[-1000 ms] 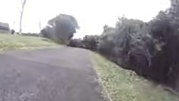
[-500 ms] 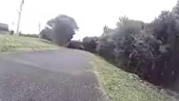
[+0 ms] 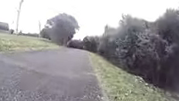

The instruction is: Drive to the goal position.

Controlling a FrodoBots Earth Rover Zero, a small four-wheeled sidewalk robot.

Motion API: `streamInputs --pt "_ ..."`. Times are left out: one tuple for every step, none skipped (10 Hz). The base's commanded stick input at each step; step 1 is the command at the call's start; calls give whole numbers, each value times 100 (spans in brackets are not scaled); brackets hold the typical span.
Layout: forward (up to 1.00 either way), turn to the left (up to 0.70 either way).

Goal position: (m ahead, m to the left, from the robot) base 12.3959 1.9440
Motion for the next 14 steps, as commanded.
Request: streamInputs --pt "70 9" --pt "70 0" --pt "70 0" --pt "70 0" --pt "70 0" --pt "70 0" --pt "70 0" --pt "70 0" --pt "70 0" --pt "70 0" --pt "70 0" --pt "70 0" --pt "70 0" --pt "70 0"
